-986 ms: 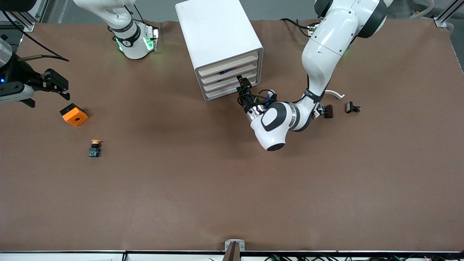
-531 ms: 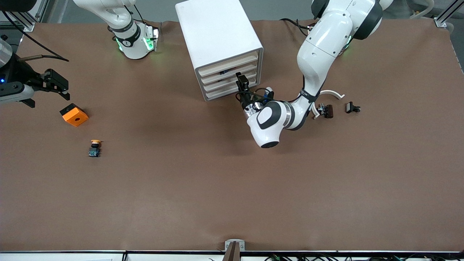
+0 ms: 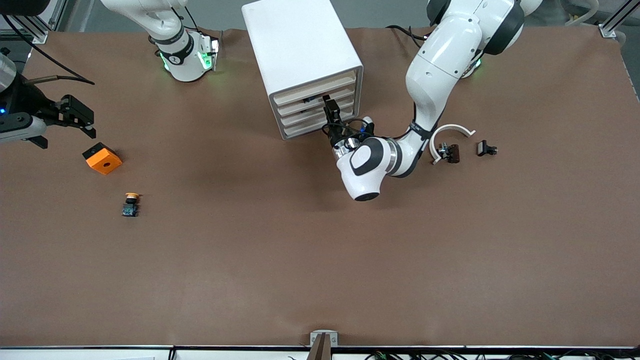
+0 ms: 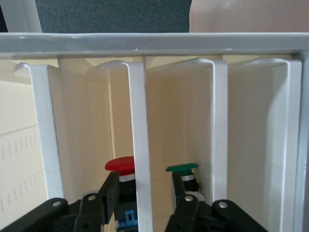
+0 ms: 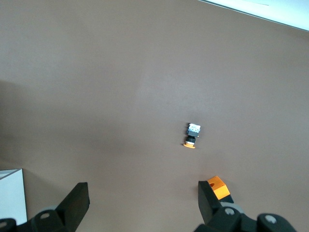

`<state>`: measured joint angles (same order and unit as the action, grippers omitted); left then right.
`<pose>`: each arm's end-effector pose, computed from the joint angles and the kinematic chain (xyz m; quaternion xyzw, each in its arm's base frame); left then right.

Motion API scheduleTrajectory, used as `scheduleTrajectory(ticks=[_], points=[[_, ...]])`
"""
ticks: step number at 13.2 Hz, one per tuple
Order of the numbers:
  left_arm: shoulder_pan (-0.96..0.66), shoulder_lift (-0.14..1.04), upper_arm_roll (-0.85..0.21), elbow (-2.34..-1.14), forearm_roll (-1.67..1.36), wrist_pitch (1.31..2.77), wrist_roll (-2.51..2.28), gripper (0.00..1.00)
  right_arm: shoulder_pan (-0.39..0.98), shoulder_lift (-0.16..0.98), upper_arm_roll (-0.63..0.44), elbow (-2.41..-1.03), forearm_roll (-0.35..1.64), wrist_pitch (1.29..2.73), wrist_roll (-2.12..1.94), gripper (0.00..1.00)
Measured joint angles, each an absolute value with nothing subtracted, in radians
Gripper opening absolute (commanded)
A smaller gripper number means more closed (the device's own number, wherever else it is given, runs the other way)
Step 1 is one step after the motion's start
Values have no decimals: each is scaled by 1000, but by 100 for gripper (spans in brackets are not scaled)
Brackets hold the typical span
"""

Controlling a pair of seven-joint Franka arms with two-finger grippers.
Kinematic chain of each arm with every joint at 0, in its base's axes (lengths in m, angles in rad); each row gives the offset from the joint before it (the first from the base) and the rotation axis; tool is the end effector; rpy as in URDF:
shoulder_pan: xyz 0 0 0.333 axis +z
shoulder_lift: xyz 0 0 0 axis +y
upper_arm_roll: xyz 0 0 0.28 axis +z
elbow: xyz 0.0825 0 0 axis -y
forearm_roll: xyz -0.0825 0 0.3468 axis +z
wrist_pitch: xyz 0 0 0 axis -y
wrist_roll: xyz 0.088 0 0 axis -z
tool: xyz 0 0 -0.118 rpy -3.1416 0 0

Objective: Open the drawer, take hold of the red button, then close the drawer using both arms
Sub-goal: 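Grasp the top drawer handle with the left gripper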

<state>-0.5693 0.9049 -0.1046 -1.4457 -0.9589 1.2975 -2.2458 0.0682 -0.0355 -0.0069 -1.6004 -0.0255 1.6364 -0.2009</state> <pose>0.3752 -0.4322 0.1739 -0.4487 -0.6070 0.5324 0.3830 0.5142 0.0286 0.5889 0.9907 0.1310 0.0348 0.0151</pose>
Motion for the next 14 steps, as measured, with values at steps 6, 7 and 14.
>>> scheduleTrajectory(ticks=[6, 7, 14], points=[[-573, 907, -105, -1446, -963, 1293, -2247, 42, 84, -22, -7, -1586, -25, 1637, -201, 100], [-574, 908, -105, -1446, -967, 1293, -2247, 42, 84, -20, -7, -1583, -25, 1637, -201, 100], [-588, 918, -104, -1446, -980, 1290, -2252, 0, 104, -10, -7, -1576, -25, 1638, -201, 100]])
